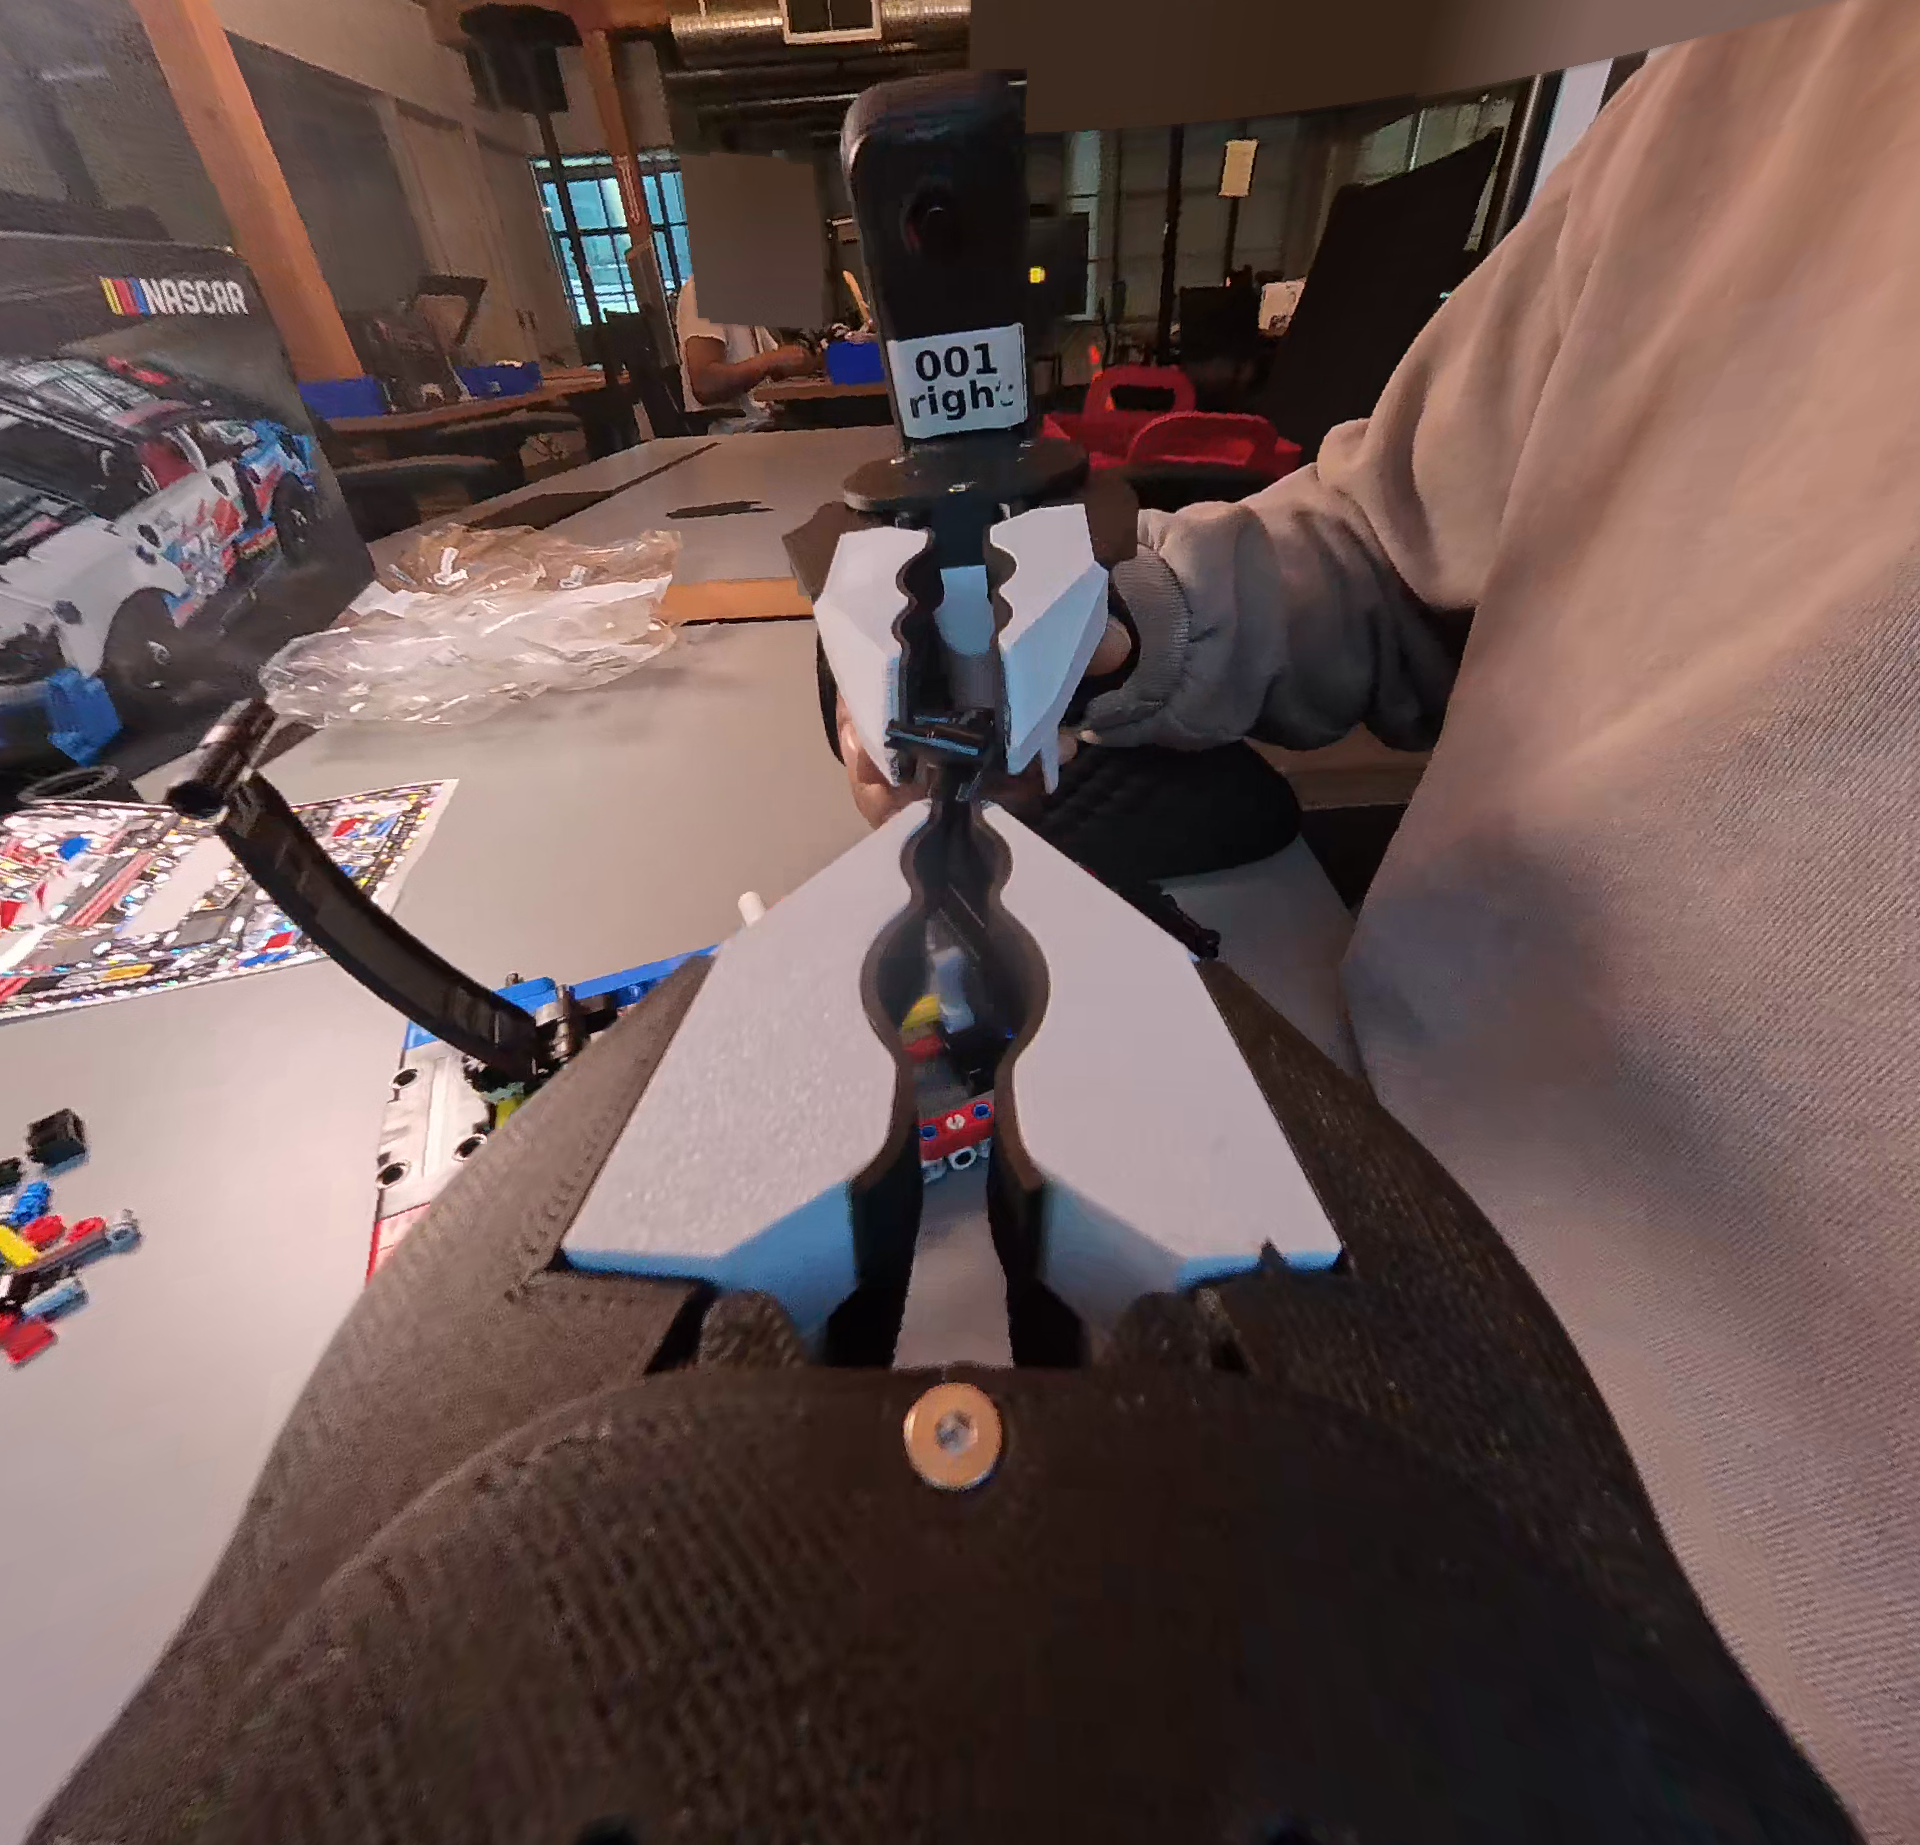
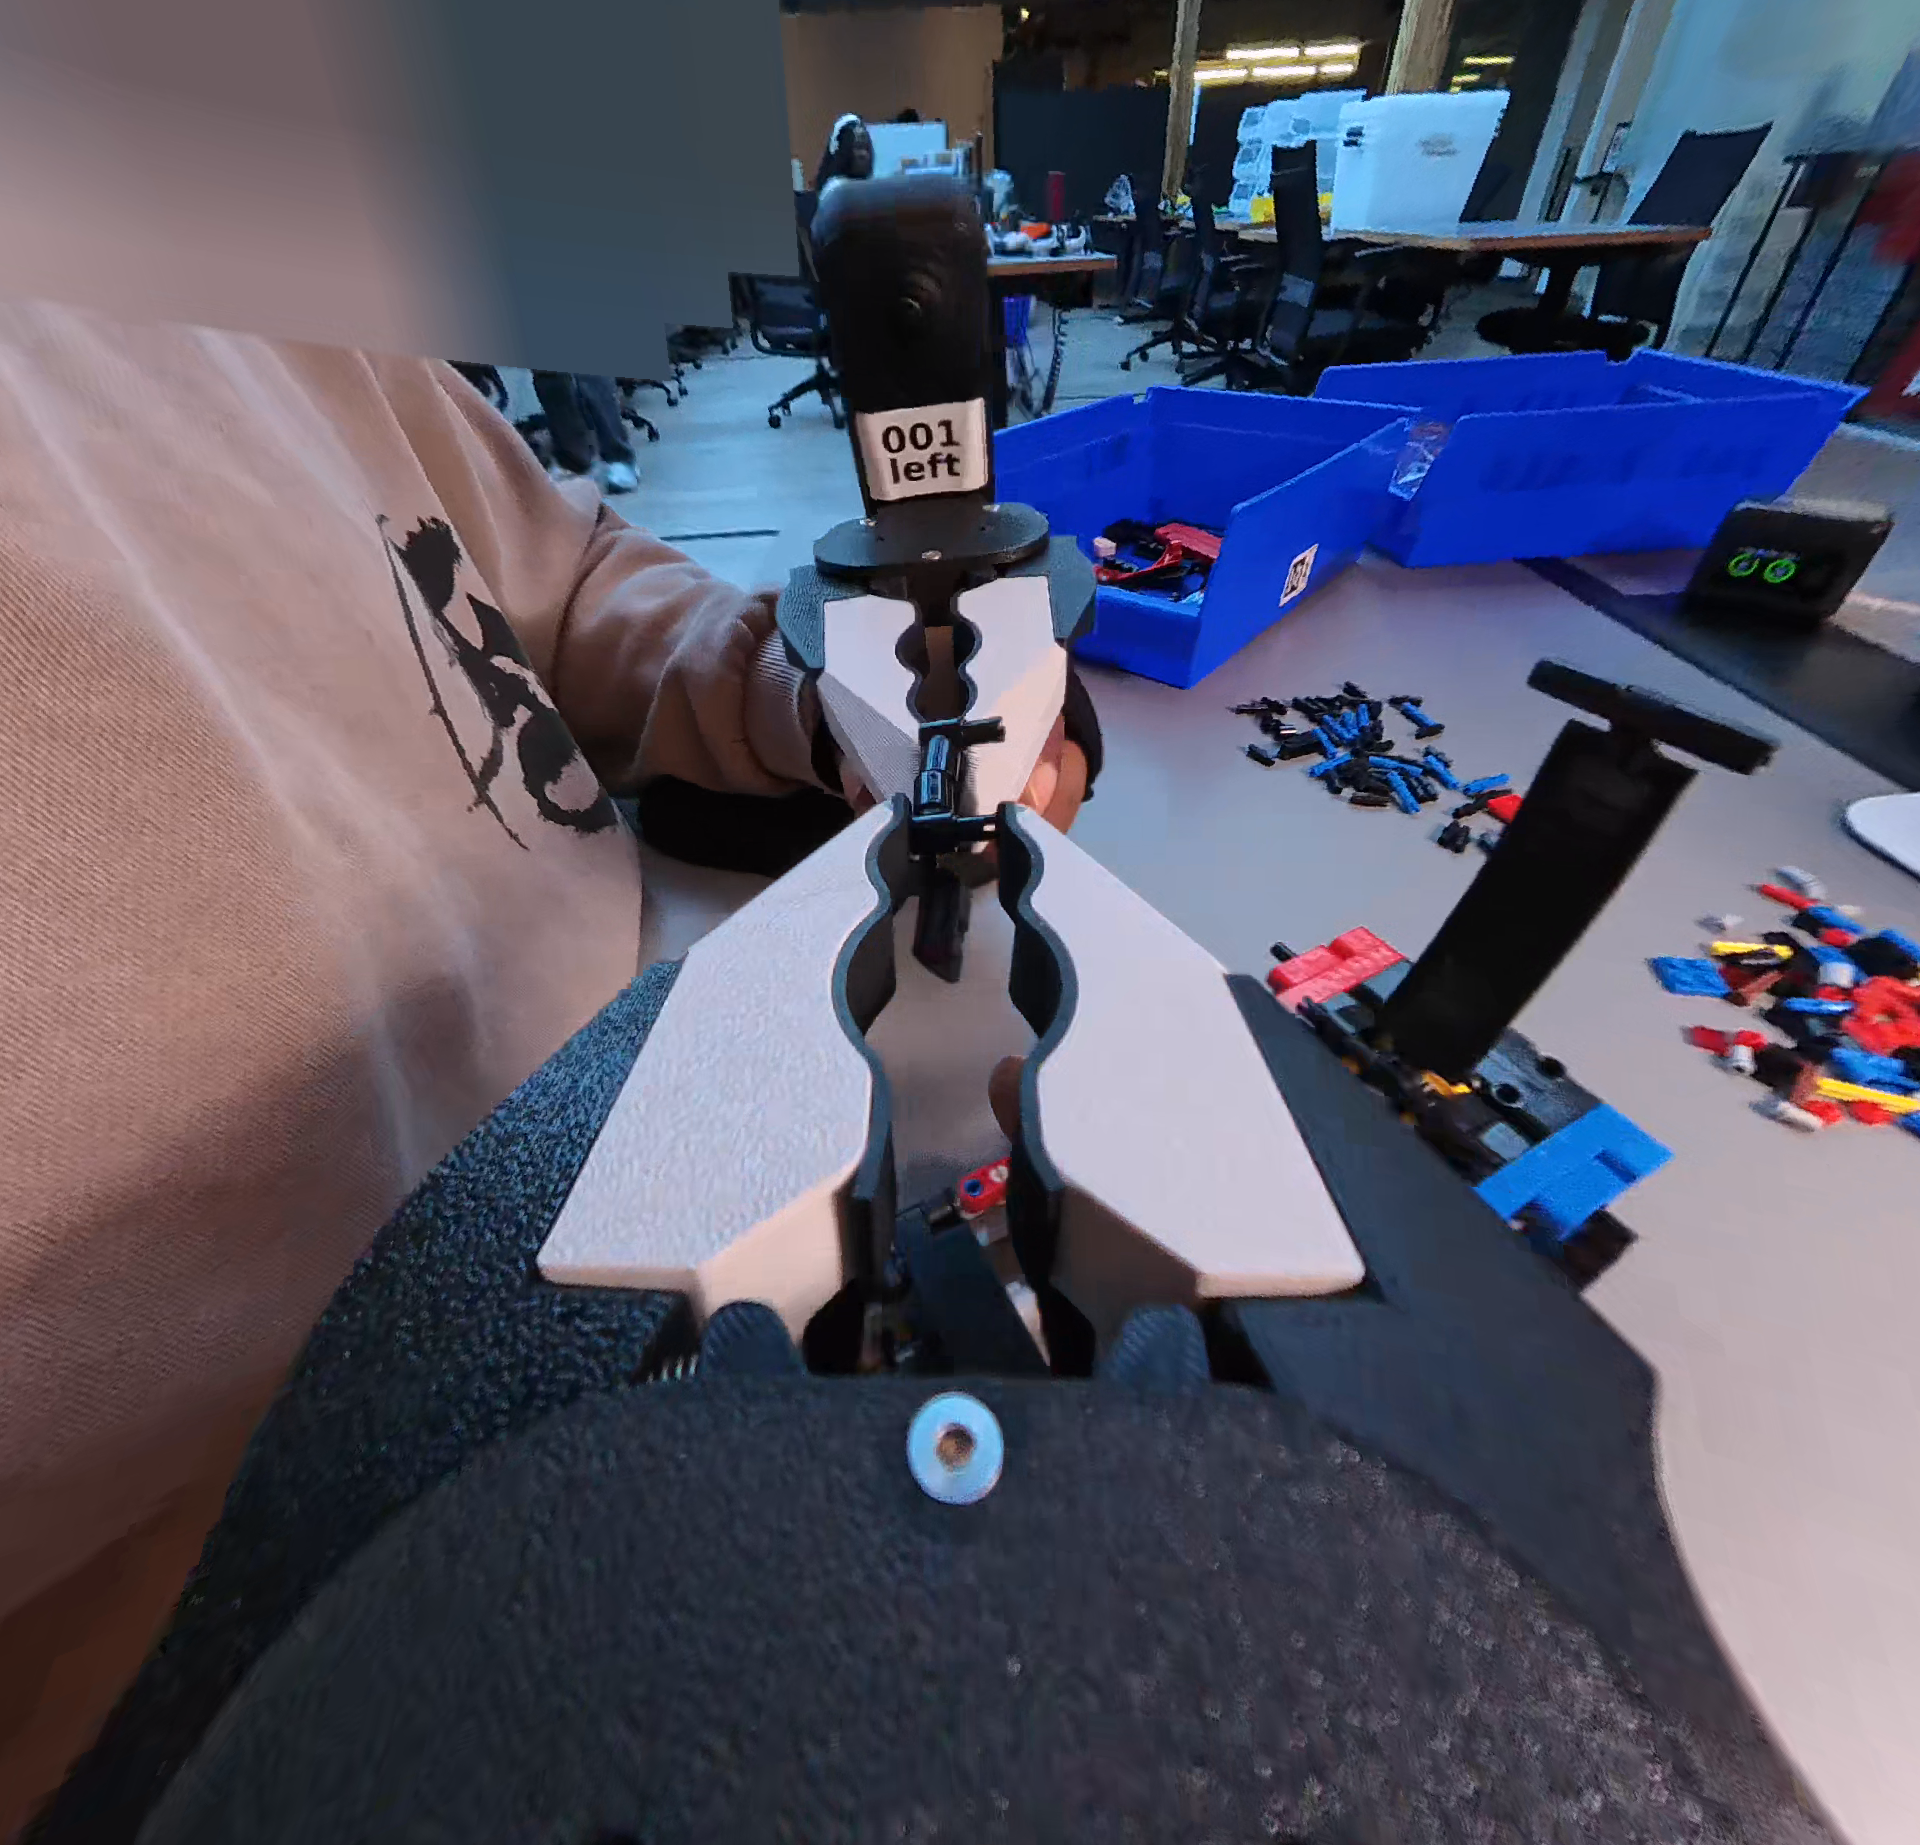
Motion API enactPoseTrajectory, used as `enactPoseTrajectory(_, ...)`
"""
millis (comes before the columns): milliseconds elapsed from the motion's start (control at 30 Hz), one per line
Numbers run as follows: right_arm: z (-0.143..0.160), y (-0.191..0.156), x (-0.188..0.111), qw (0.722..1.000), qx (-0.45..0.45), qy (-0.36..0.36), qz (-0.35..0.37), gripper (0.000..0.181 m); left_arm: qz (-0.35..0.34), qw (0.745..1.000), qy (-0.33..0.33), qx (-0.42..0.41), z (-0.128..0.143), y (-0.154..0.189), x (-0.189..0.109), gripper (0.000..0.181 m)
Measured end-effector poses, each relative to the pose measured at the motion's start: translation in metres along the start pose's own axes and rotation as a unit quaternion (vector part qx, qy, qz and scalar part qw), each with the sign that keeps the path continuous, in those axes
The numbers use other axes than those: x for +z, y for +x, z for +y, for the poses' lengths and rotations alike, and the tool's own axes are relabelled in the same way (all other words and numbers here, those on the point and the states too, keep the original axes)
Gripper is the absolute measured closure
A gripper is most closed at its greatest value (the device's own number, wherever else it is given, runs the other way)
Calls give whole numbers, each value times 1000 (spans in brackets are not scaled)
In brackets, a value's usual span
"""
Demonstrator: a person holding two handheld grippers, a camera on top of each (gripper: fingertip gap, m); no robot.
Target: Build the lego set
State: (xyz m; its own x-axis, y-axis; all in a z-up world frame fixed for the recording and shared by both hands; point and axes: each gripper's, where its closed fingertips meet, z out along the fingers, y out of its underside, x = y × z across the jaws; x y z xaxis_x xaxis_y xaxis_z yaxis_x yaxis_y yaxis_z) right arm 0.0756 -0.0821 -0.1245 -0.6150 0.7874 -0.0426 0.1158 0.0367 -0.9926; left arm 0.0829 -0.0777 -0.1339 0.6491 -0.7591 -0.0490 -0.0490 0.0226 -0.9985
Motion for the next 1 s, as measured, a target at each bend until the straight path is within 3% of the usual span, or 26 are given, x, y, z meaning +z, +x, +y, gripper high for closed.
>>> enactPoseTrajectory(167,2,0,0,998,55,2,-12,167,-11,1000,-5,20,1,0,0,181)
enactPoseTrajectory(333,0,3,0,999,-41,-8,26,160,-9,1000,-4,-3,2,-2,2,181)
enactPoseTrajectory(433,1,6,0,996,-74,-25,44,166,-10,1000,-3,-4,2,-1,3,181)
enactPoseTrajectory(1000,-2,12,1,992,-72,-13,102,166,-52,998,-7,34,0,-7,1,181)
